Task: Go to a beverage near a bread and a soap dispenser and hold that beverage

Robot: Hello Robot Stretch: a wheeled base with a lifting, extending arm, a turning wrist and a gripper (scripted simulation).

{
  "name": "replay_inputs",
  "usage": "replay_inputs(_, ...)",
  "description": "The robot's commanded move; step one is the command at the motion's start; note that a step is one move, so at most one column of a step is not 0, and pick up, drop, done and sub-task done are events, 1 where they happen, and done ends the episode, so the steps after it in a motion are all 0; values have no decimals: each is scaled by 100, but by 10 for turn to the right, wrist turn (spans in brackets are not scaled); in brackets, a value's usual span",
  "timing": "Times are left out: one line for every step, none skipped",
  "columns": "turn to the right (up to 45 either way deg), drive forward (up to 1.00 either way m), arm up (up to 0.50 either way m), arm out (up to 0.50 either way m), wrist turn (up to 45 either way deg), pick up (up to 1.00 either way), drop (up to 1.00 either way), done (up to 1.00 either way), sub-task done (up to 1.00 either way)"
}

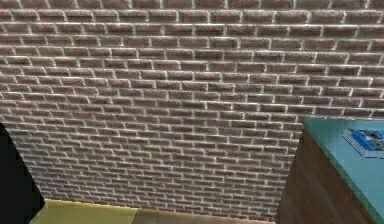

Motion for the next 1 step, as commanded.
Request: replay_inputs(0,15,0,0,0,0,0,0,0)
